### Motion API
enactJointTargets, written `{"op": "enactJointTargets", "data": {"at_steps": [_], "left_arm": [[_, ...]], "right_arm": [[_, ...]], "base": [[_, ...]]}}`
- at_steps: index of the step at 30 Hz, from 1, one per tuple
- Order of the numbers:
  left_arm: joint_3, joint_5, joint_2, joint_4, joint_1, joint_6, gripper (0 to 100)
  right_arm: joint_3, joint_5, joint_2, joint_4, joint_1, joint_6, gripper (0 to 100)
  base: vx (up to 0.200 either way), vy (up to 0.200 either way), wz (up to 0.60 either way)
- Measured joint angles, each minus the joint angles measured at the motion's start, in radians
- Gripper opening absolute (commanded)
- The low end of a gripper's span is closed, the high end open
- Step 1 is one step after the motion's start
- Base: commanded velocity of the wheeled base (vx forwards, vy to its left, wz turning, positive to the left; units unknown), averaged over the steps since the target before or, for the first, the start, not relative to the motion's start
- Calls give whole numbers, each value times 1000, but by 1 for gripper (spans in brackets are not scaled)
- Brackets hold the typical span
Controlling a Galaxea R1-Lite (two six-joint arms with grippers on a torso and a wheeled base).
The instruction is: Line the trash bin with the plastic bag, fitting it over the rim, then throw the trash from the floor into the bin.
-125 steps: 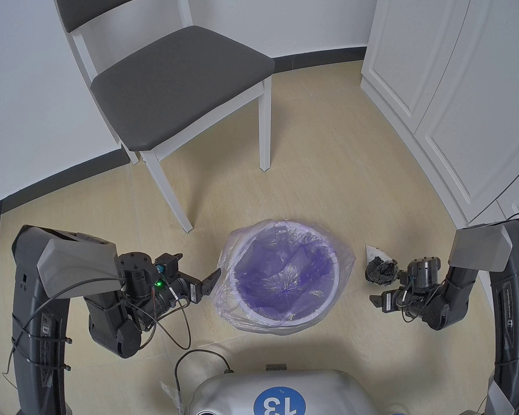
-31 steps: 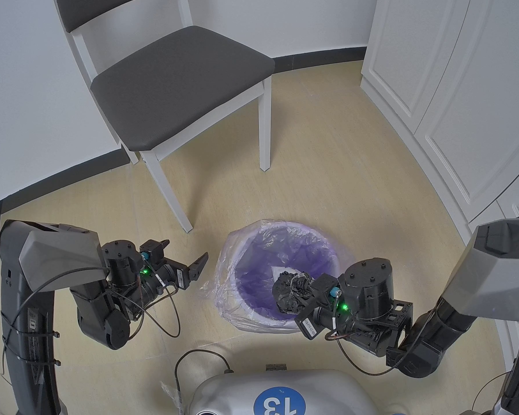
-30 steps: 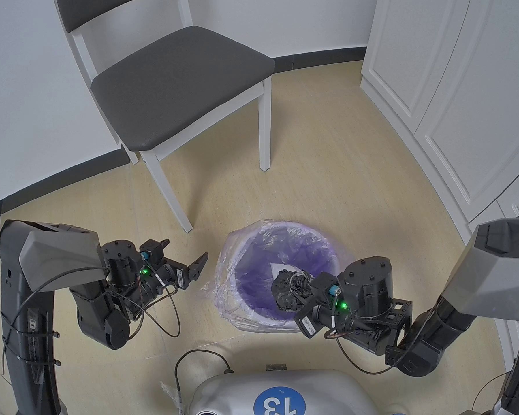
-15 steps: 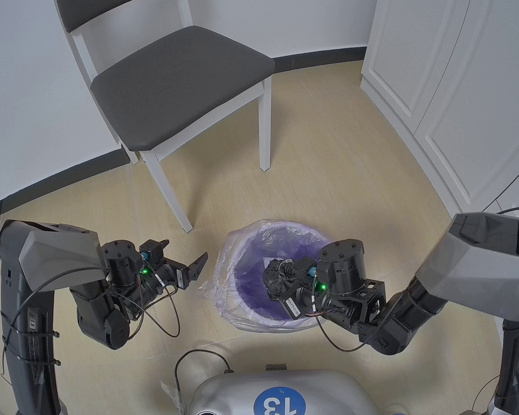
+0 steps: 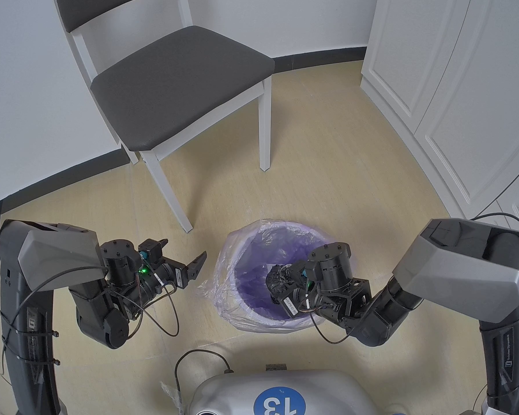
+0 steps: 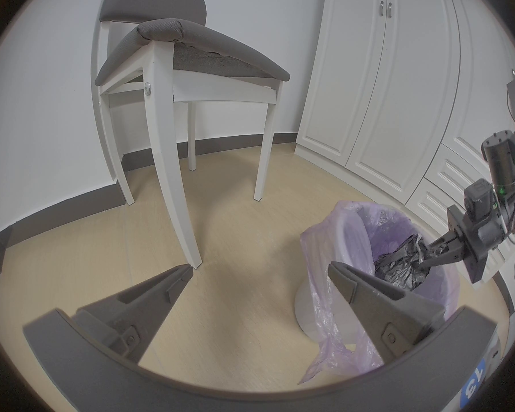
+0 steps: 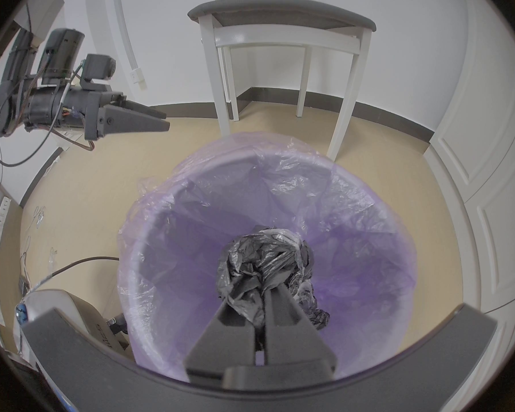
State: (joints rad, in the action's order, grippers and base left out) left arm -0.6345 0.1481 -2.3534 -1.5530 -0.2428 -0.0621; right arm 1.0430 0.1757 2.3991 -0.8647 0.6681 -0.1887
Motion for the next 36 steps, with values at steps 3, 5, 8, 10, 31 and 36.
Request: {"op": "enactJointTargets", "data": {"at_steps": [3,5,8,10,31,36], "left_arm": [[0,0,-1,0,0,0,100],[-1,0,-1,0,0,0,100],[-2,0,-3,0,-1,-1,100],[-2,0,-4,0,-1,-1,100],[22,-1,-27,0,-44,-7,100],[32,-1,-46,0,-71,-5,100]], "right_arm": [[36,0,30,1,-3,1,0],[54,-1,46,2,-3,1,100],[69,-1,63,3,-5,1,100],[75,-1,70,3,-6,1,100],[-19,0,-87,-4,-34,3,100],[-129,1,-185,-1,-104,-1,100]], "base": [[0,0,0],[0,0,0],[0,0,0],[0,0,0],[0,0,0],[0,0,0]]}}
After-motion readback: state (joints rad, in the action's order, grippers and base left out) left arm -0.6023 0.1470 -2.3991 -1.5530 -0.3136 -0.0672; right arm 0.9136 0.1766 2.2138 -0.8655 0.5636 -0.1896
